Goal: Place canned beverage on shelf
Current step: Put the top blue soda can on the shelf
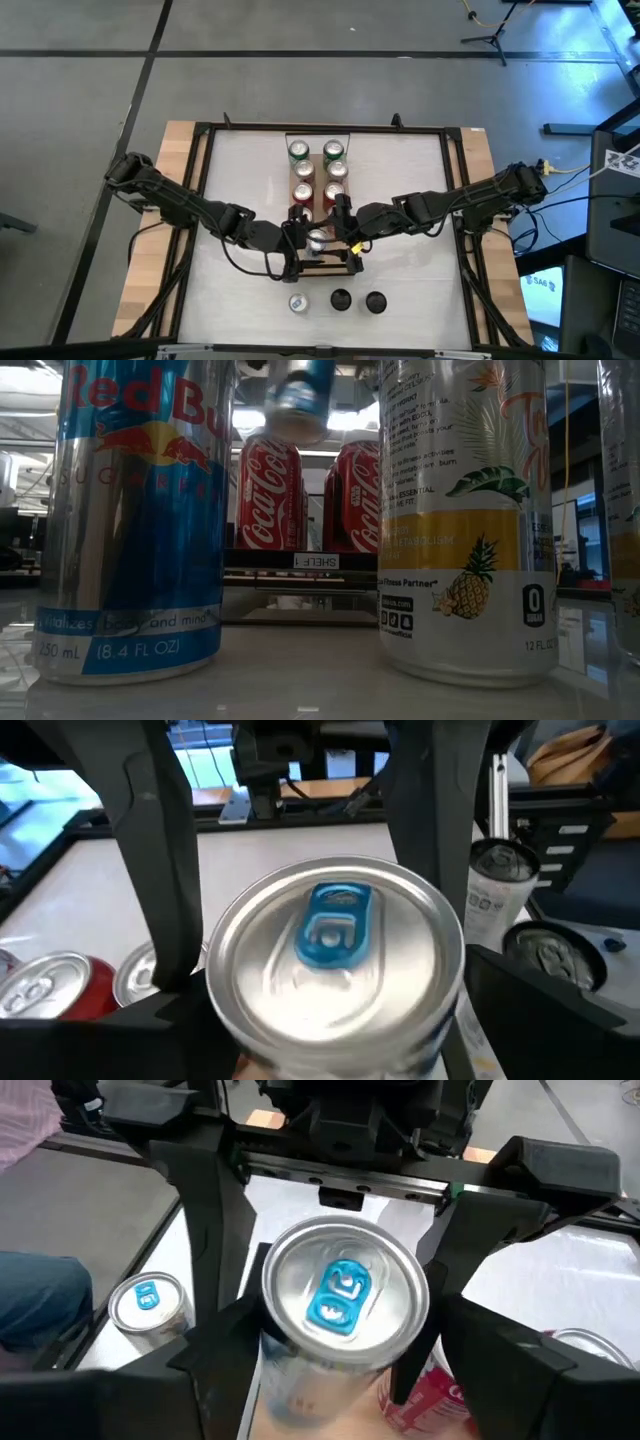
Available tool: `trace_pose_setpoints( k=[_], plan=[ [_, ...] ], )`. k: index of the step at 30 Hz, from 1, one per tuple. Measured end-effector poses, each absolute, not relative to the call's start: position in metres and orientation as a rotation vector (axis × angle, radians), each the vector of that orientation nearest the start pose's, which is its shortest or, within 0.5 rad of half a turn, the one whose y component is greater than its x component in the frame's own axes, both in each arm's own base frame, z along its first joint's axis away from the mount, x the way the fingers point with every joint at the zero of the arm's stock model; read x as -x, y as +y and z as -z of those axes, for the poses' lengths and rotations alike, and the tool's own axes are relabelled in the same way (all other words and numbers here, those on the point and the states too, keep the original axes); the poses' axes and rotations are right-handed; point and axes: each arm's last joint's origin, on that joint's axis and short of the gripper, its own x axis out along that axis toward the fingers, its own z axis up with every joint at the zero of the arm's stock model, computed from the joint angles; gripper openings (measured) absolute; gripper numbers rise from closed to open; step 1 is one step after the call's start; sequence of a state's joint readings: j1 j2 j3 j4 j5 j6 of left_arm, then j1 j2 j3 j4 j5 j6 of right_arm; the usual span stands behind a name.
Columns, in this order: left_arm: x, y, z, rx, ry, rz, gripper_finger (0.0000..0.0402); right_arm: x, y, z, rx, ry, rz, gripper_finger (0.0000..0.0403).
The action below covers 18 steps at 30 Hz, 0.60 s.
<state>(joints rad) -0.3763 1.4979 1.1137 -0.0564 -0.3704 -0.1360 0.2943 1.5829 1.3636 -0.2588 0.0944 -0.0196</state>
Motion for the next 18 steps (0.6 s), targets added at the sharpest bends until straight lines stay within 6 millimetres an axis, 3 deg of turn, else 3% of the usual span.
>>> trace_pose_setpoints(
  k=[12,18],
  plan=[
    [-0.3159,-0.1137,-0.2895,-0.037,0.42,-0.026,0.0328,-0.3461,0.1018,-0.3275,0.102,0.478,-0.198,0.0285],
    [-0.3153,-0.1141,-0.2881,-0.019,0.438,-0.009,0.0328,-0.343,0.1011,-0.3213,0.115,0.548,-0.195,0.0256]
  ],
)
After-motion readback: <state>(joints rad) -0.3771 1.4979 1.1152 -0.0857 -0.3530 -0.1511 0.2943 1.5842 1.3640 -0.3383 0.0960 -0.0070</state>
